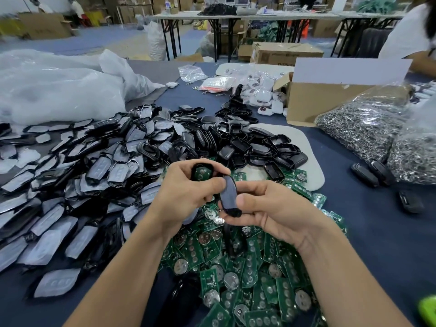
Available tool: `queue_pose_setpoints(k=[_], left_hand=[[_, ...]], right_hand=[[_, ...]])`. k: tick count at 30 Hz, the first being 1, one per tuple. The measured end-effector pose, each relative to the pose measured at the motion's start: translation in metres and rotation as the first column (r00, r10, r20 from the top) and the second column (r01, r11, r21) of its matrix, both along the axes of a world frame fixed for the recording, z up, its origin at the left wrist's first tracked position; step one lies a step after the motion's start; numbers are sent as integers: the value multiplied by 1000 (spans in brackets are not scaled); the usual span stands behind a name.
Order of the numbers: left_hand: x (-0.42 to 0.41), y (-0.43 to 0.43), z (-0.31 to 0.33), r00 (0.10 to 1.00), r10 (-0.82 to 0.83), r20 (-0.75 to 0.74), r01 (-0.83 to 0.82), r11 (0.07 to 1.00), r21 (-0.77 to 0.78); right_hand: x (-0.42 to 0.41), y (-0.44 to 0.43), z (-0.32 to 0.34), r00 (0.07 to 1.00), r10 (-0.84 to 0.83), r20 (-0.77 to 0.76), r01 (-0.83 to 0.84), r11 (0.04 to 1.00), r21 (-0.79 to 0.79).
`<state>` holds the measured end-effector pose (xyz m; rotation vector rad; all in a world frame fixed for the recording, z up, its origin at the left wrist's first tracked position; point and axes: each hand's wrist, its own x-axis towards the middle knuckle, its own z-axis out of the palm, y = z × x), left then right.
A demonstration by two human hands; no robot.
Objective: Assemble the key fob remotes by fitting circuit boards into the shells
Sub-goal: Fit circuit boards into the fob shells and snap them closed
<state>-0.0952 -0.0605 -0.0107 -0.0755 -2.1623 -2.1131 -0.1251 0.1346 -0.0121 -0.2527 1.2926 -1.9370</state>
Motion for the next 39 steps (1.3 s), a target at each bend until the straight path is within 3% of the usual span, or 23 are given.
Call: queue_pose_setpoints(k=[8,17,24,28,32,39], left_hand=[[-6,4,-9,977,44,209,-90,973,214],[-7,10,-4,961,223,165,-243,963,116],[-9,13,-11,968,239,74,-235,970,-55],[-7,10,-8,955,287,80,-288,958,0],[-4,10,-3,929,349,122,-358,932,61],[-2,12,1,938,314,147,-329,940,92]], right_hand=[[0,-1,3,981,-149,127,178,949,-259],[-2,-6,-3,940,-306,151,328,932,-152],[2,-15,-5,905,-394,-161,406,913,45],[10,-21,-5,779,-443,-445,541,833,118],[13,-27,-7,640,-377,-669,654,724,219],[17,-34,-9,505,-308,-806,773,576,264]])
